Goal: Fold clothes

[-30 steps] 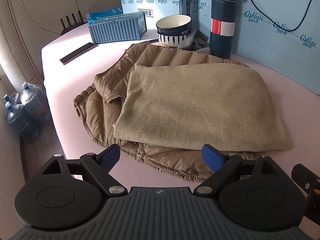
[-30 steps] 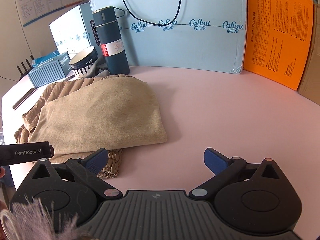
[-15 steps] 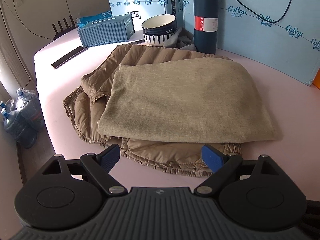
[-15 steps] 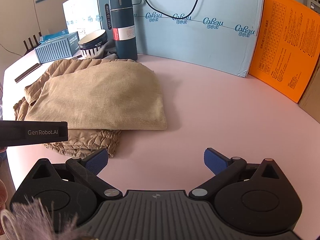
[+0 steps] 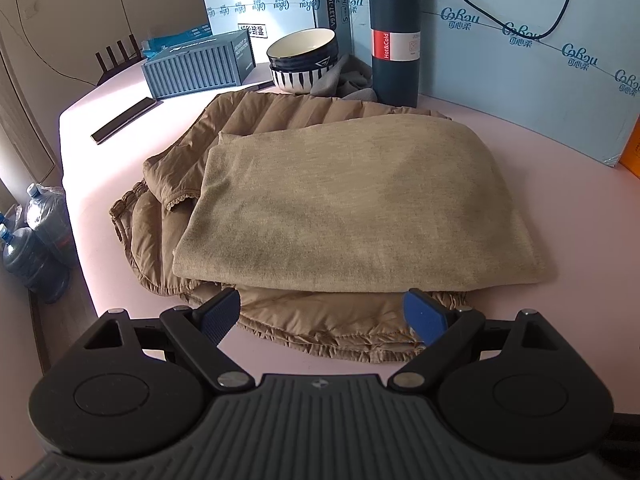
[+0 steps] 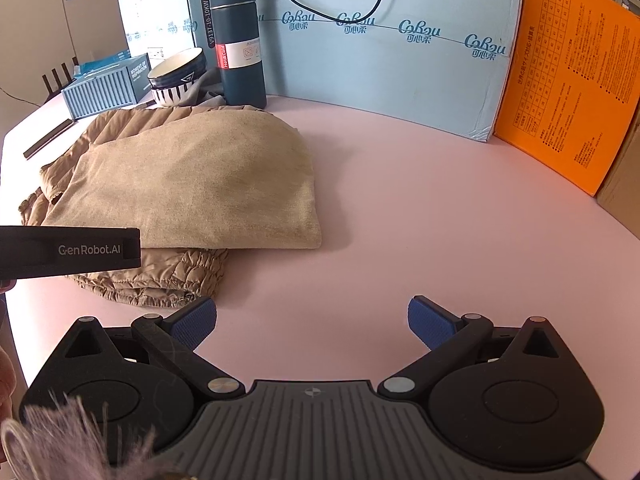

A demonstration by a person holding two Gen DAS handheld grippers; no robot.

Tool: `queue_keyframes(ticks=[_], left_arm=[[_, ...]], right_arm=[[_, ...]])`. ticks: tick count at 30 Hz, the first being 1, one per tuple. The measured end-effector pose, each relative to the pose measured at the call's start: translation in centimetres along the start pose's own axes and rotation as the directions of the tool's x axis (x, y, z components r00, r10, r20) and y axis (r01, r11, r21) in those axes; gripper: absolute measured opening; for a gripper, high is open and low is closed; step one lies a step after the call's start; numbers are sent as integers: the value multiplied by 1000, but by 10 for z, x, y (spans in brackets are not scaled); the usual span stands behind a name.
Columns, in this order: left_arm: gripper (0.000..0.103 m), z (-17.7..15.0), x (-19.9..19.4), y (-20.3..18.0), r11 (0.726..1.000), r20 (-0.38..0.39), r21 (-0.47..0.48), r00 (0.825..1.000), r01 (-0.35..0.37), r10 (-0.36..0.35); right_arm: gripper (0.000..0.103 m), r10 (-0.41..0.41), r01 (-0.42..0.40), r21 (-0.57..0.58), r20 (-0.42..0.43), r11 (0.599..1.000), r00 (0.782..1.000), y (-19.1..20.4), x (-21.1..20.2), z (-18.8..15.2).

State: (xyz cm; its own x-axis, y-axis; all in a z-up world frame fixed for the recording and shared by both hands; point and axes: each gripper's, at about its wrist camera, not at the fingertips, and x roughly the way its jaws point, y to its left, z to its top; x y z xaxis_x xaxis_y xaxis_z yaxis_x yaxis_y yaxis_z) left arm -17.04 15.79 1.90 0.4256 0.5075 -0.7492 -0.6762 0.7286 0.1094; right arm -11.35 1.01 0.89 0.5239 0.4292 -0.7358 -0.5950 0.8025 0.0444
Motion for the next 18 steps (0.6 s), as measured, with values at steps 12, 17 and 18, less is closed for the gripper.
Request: queue_keyframes(ticks=[12, 17, 18], left_arm=[[88, 3, 11, -5, 1000, -24, 23, 1000, 10, -10], [88, 5, 16, -4, 1000, -34, 27, 999, 15, -14], [88, 6, 17, -3, 999, -36, 28, 999, 16, -15]], right_arm=[[103, -6, 7, 29, -38, 1000, 999, -4, 10, -1], [103, -6, 8, 38, -51, 999, 999, -4, 16, 0], [103, -7, 9, 41, -53, 999, 999, -3, 16, 0]])
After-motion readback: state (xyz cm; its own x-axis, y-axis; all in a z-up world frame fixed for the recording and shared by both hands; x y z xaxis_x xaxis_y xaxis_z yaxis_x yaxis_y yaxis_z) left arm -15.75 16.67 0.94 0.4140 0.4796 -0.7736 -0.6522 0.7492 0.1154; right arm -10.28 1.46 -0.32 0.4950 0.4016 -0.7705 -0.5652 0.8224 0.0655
